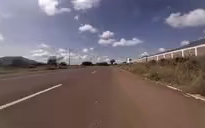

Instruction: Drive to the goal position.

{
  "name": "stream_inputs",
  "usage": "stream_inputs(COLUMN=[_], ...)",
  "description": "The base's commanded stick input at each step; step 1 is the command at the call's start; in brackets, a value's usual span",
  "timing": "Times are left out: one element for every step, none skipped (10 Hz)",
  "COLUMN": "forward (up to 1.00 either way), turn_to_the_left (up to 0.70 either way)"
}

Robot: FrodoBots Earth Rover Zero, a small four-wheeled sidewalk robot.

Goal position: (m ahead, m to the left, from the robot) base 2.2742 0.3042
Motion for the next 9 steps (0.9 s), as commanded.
stream_inputs(forward=[1.00,1.00,1.00,1.00,1.00,1.00,1.00,1.00,1.00], turn_to_the_left=[-0.35,-0.28,-0.08,0.05,0.05,0.05,0.05,0.05,0.05])
